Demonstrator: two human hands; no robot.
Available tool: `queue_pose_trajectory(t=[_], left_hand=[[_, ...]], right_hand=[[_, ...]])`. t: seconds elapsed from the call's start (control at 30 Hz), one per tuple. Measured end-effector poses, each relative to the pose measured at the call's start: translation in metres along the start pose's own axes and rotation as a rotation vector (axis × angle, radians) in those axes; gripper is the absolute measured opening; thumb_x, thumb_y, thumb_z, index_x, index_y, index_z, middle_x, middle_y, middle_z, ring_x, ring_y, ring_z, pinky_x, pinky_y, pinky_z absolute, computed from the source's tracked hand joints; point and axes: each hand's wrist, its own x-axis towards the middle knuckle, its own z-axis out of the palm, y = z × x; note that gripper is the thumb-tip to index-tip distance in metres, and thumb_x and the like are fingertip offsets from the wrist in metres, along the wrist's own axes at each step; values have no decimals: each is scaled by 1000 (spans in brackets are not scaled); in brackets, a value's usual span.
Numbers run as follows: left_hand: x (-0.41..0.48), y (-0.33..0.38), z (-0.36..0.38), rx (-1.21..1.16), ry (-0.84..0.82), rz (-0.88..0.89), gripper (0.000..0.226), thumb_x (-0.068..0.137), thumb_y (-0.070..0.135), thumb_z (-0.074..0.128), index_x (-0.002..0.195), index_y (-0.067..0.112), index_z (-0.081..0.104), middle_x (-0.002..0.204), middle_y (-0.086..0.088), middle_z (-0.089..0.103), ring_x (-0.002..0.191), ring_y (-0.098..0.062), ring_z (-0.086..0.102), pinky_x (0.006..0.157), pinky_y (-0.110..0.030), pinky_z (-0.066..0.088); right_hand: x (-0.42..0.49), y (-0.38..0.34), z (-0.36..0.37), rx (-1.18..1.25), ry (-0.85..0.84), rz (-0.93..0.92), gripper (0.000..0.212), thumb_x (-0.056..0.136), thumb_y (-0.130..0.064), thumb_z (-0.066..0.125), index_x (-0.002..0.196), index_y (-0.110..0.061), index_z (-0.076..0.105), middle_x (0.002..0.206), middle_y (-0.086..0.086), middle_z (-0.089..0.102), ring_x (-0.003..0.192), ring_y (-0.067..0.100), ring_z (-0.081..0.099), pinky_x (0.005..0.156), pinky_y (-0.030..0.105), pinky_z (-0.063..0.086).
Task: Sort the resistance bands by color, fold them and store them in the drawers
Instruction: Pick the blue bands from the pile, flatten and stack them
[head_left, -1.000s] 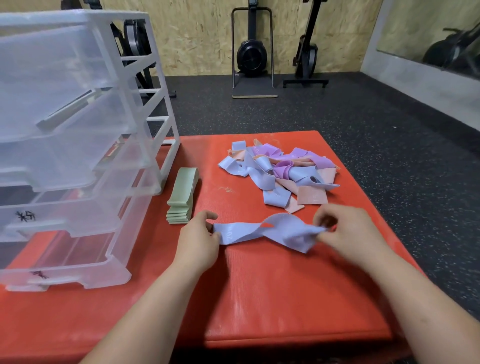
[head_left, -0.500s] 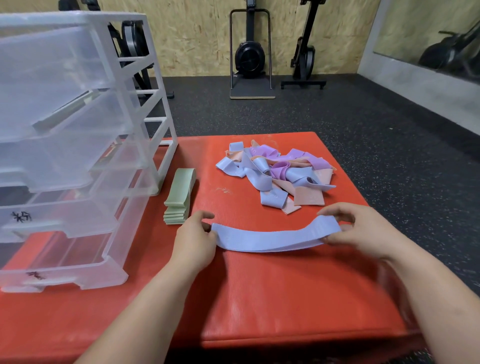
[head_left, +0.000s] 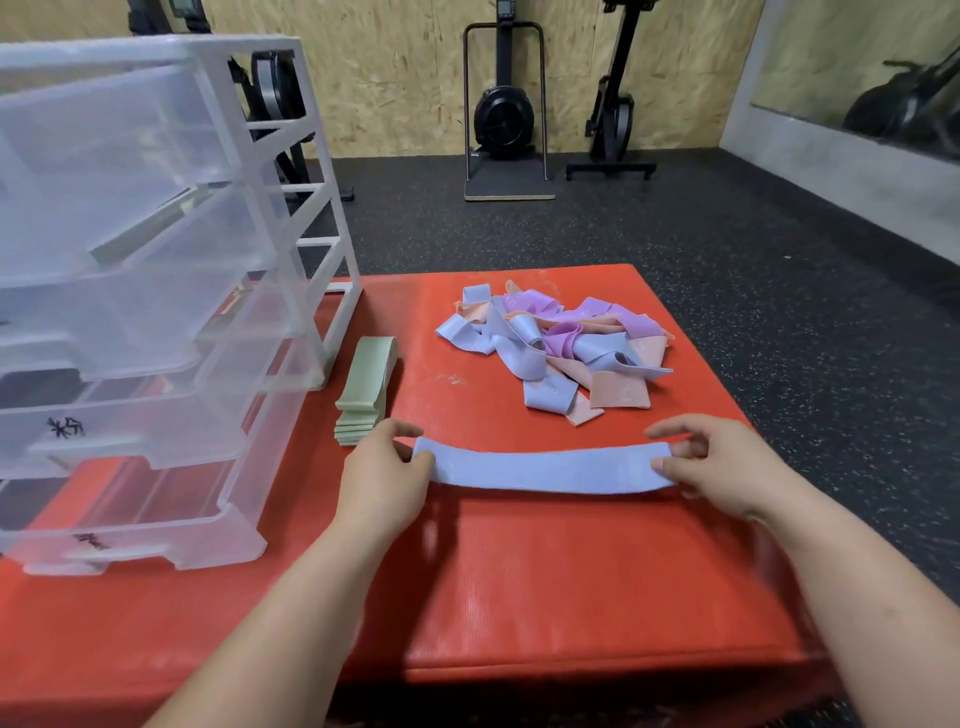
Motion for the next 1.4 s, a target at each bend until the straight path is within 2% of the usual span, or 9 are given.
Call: queue_pose_trajectory(t=[0.13,0.3,0.43,0.6,0.9,1.0,1.1,1.3,1.4], left_hand=[[4,-2,-9,43,-54,9,20,86,25,67,106,31,67,78,4,72,77,-14,69,63,-31,44],[2,-13,-14,391,-251,80,26,77,31,69,102,34,63,78,7,71,77,-12,67,65,-33,53],[3,-10,-11,406,-176,159,45,70,38,67,114,38,60,93,5,62,93,-22,63,71,-36,50],[6,2,-4,274,-39,234,31,82,29,72,112,35,64,91,11,60,84,-15,60,72,-35,48],[13,6,37,191,-105,392,22,89,33,70,111,35,65,93,15,60,91,-15,58,85,-38,51],[16,5,45,218,-107,423,21,91,33,69,111,34,66,99,11,60,98,-18,56,90,-38,49],[19,4,47,234,-99,432,20,92,33,68,112,33,67,103,10,61,101,-19,54,92,-38,47],[21,4,45,212,-93,441,21,93,32,68,114,32,68,104,10,61,103,-18,53,92,-33,45],[20,5,43,192,-78,454,22,93,32,68,116,31,69,106,10,60,105,-18,53,94,-34,46]], right_hand=[[0,0,-9,93,-52,74,29,87,3,77,110,-15,72,70,8,62,54,16,54,51,26,50],[1,13,-3,-322,-135,139,33,78,-11,87,103,-24,71,69,-1,74,56,14,64,58,31,54],[5,7,-7,-473,-18,90,30,74,-25,90,97,-33,72,73,-9,73,65,8,68,62,27,45],[14,-5,2,-408,72,22,22,82,-31,85,98,-35,71,74,-12,73,64,4,65,61,26,42],[49,-38,65,-367,69,-229,36,93,-38,67,128,-46,67,116,-16,68,112,16,60,91,37,51],[59,-43,84,-504,31,-163,42,97,-46,62,138,-45,59,128,-6,64,126,29,46,104,47,46],[67,-44,95,-617,3,-134,46,100,-47,57,146,-40,54,144,-5,57,128,32,40,112,49,38],[71,-53,95,-380,39,-227,37,102,-24,60,139,-25,64,145,-4,58,137,25,43,118,39,33],[61,-72,84,30,145,-271,31,99,-14,67,128,-25,71,124,-7,70,116,1,63,100,23,48]])
